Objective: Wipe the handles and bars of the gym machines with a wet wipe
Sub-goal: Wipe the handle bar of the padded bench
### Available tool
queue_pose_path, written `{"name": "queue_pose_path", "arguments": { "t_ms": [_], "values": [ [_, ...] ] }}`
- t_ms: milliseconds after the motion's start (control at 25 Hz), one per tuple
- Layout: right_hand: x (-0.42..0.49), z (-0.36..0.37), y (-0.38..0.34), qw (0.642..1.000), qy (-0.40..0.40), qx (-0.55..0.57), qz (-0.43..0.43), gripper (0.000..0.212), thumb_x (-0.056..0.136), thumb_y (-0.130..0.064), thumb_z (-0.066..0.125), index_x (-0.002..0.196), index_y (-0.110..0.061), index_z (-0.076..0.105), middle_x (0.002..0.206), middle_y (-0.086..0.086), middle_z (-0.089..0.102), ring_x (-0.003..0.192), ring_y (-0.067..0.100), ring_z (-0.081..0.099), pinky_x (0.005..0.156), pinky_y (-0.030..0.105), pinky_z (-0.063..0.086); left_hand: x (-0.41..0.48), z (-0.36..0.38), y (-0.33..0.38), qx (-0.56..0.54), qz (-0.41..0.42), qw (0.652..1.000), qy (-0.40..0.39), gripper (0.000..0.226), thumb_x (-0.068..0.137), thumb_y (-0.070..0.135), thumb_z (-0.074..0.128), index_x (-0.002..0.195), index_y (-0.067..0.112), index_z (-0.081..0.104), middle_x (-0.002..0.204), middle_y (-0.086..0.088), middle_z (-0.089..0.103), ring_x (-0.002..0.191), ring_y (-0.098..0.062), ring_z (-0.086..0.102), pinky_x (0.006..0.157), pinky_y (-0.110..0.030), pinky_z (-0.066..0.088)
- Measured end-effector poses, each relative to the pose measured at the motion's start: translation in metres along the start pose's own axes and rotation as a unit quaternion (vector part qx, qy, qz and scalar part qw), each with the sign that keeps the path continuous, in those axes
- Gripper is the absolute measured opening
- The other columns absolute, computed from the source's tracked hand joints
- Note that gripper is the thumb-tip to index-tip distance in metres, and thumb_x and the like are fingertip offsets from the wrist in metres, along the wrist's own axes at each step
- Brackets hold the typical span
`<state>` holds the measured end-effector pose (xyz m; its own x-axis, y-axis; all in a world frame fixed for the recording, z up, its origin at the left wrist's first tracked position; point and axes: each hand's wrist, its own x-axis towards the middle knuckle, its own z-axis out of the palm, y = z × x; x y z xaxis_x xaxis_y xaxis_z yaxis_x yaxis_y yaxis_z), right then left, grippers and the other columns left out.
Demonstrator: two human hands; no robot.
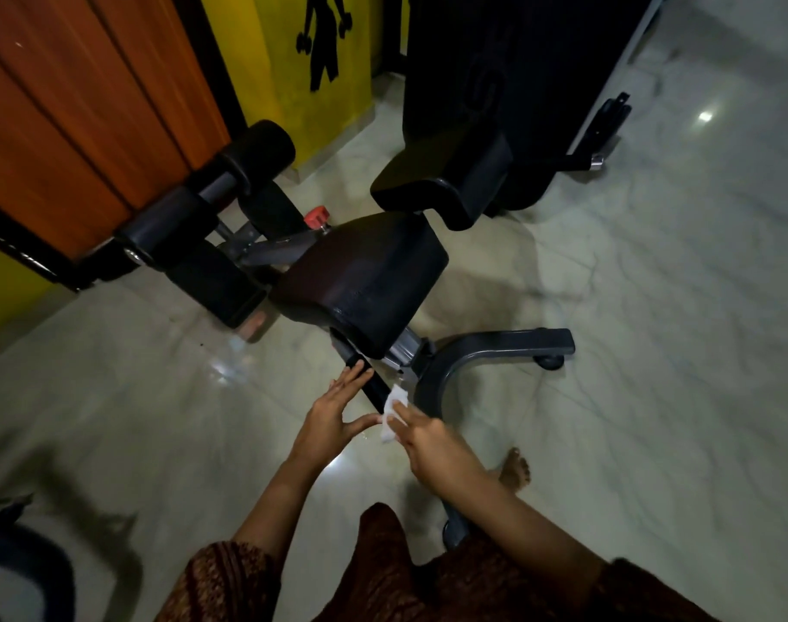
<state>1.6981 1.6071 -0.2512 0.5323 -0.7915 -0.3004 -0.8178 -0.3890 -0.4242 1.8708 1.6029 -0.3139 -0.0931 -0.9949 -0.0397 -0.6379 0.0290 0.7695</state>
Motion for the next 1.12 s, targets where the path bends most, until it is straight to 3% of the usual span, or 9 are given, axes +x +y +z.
{"name": "queue_pose_path", "arguments": {
  "t_ms": [120, 200, 280, 480, 640, 760, 880, 1000, 1120],
  "values": [
    [-0.036, -0.007, 0.012, 0.998, -0.032, -0.046, -0.014, 0.042, 0.095, -0.010, 0.040, 0.137, -0.014, 0.042, 0.146, 0.006, 0.037, 0.113, 0.029, 0.052, 0.088, 0.032, 0.041, 0.000, 0.000, 0.001, -0.001, -0.003, 1.000, 0.002, 0.083, 0.065, 0.079, 0.045, 0.132, 0.032, 0.037, 0.142, 0.014, 0.029, 0.134, -0.007, 0.025, 0.108, -0.024, 0.019],
    [-0.043, -0.012, 0.018, 0.999, -0.038, -0.029, -0.009, 0.034, 0.094, -0.010, 0.042, 0.126, -0.013, 0.054, 0.127, 0.007, 0.056, 0.102, 0.027, 0.057, 0.085, 0.029, 0.042, 0.000, 0.000, 0.000, -0.002, -0.005, 1.000, 0.008, 0.086, 0.064, 0.080, 0.044, 0.133, 0.030, 0.039, 0.142, 0.014, 0.029, 0.134, -0.007, 0.025, 0.109, -0.024, 0.019],
    [-0.033, -0.018, 0.018, 0.998, 0.013, 0.059, 0.001, 0.026, 0.091, -0.008, 0.047, 0.111, -0.013, 0.064, 0.112, 0.005, 0.066, 0.096, 0.021, 0.062, 0.083, 0.024, 0.047, 0.000, 0.001, 0.001, 0.000, -0.001, 1.000, 0.014, 0.082, 0.066, 0.069, 0.056, 0.134, 0.025, 0.042, 0.141, 0.013, 0.029, 0.134, -0.008, 0.026, 0.111, -0.028, 0.022],
    [0.001, -0.004, 0.004, 0.997, 0.027, 0.069, 0.016, 0.036, 0.095, -0.006, 0.046, 0.130, -0.011, 0.052, 0.134, 0.011, 0.052, 0.112, 0.027, 0.057, 0.094, 0.034, 0.046, 0.001, 0.000, 0.005, 0.002, -0.014, 1.000, 0.008, 0.071, 0.072, 0.030, 0.074, 0.135, 0.017, 0.044, 0.140, 0.013, 0.028, 0.134, -0.010, 0.025, 0.110, -0.033, 0.027],
    [-0.037, -0.008, 0.010, 0.998, -0.044, -0.030, 0.021, 0.031, 0.094, -0.014, 0.043, 0.125, -0.016, 0.050, 0.125, 0.007, 0.057, 0.102, 0.027, 0.057, 0.082, 0.031, 0.046, 0.000, 0.000, 0.006, 0.005, -0.019, 1.000, -0.002, 0.070, 0.074, 0.033, 0.072, 0.136, 0.019, 0.043, 0.144, 0.010, 0.028, 0.137, -0.015, 0.027, 0.111, -0.031, 0.023],
    [-0.039, -0.023, 0.005, 0.998, -0.017, 0.037, 0.041, 0.026, 0.094, -0.013, 0.044, 0.114, -0.014, 0.061, 0.108, 0.009, 0.065, 0.098, 0.025, 0.060, 0.080, 0.028, 0.047, -0.001, -0.002, 0.005, 0.020, -0.030, 0.999, -0.011, 0.070, 0.075, 0.035, 0.071, 0.137, 0.020, 0.041, 0.148, 0.004, 0.030, 0.138, -0.016, 0.028, 0.110, -0.030, 0.024],
    [-0.006, -0.024, -0.011, 0.994, 0.024, 0.092, 0.050, 0.031, 0.095, -0.010, 0.046, 0.125, -0.011, 0.052, 0.117, 0.008, 0.063, 0.102, 0.022, 0.060, 0.078, 0.021, 0.043, 0.000, -0.003, 0.006, 0.033, -0.018, 0.999, -0.012, 0.069, 0.075, 0.031, 0.072, 0.136, 0.017, 0.043, 0.147, 0.000, 0.034, 0.136, -0.018, 0.032, 0.111, -0.033, 0.026],
    [0.011, -0.012, -0.019, 0.994, -0.030, 0.027, 0.100, 0.043, 0.095, -0.007, 0.044, 0.136, -0.012, 0.036, 0.127, 0.014, 0.053, 0.113, 0.025, 0.053, 0.084, 0.027, 0.043, 0.001, -0.003, 0.007, 0.038, -0.020, 0.999, -0.017, 0.068, 0.076, 0.030, 0.072, 0.136, 0.017, 0.043, 0.147, 0.000, 0.034, 0.136, -0.019, 0.033, 0.112, -0.036, 0.028],
    [-0.006, -0.002, -0.011, 0.994, -0.047, -0.020, 0.096, 0.037, 0.094, -0.010, 0.046, 0.130, -0.009, 0.041, 0.126, 0.011, 0.055, 0.111, 0.026, 0.054, 0.079, 0.028, 0.042, 0.002, -0.004, 0.007, 0.040, -0.025, 0.999, -0.019, 0.070, 0.074, 0.032, 0.073, 0.135, 0.017, 0.044, 0.148, 0.001, 0.033, 0.136, -0.021, 0.033, 0.112, -0.040, 0.030]
  ]
}}
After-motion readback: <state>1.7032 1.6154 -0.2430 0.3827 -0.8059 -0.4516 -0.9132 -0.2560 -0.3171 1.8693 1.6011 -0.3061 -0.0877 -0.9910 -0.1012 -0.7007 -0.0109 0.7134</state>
